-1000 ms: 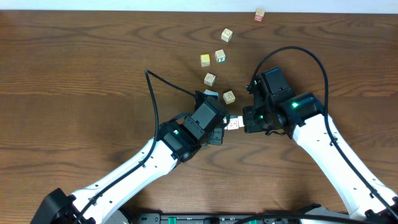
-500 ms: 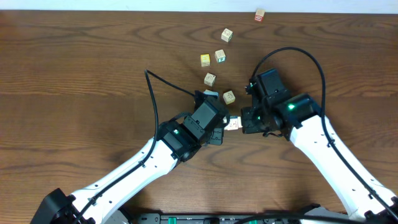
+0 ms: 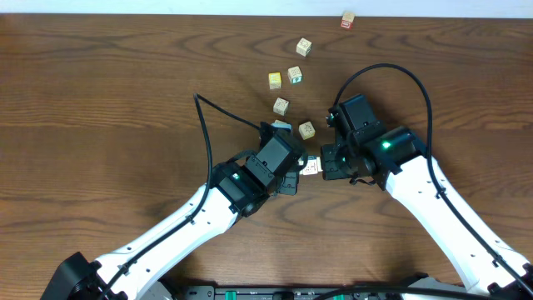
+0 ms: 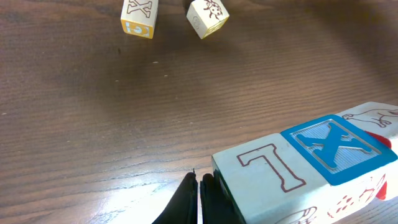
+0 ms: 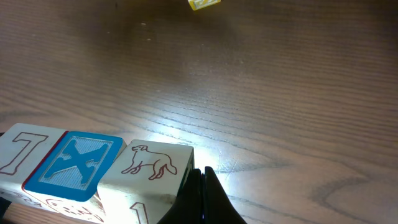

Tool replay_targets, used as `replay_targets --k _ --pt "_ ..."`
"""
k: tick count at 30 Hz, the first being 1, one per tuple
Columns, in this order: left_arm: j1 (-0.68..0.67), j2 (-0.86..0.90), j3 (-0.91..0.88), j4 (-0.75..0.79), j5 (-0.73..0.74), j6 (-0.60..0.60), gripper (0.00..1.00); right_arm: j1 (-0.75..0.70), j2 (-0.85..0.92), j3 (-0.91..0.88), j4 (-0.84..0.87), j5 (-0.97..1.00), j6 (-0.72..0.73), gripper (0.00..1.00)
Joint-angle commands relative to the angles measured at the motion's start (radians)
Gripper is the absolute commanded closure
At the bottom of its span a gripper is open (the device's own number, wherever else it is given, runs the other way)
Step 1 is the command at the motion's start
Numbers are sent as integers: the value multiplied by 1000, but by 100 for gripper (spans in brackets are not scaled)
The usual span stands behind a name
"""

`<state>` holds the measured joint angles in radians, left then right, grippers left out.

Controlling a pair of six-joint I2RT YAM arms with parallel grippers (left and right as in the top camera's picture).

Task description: Lift 3 blocks

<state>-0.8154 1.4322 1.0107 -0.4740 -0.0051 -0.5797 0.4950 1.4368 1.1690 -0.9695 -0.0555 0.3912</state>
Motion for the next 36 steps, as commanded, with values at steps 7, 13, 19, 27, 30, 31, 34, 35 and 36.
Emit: replay_targets --k 7,13,19,27,30,31,34,35,36 --pt "-55 32 82 60 180 -6 93 69 22 14 50 -255 12 99" --pt "-55 56 82 64 181 -18 93 68 28 13 61 -246 11 99" --pt "-55 59 82 64 180 -20 93 68 71 13 66 -248 12 99" --pt "-54 65 81 72 180 -20 93 68 113 13 77 -252 12 99" --pt "-54 66 77 84 180 -26 93 68 113 13 76 -252 12 99" --pt "-54 66 75 87 180 -28 93 68 113 13 75 -253 12 99" --pt "-54 66 72 89 180 -35 93 66 113 13 72 -253 13 99" --pt "-54 66 72 90 180 -36 93 64 113 13 72 -253 13 99" --pt "-53 66 72 90 180 -42 93 61 113 13 71 -258 13 99"
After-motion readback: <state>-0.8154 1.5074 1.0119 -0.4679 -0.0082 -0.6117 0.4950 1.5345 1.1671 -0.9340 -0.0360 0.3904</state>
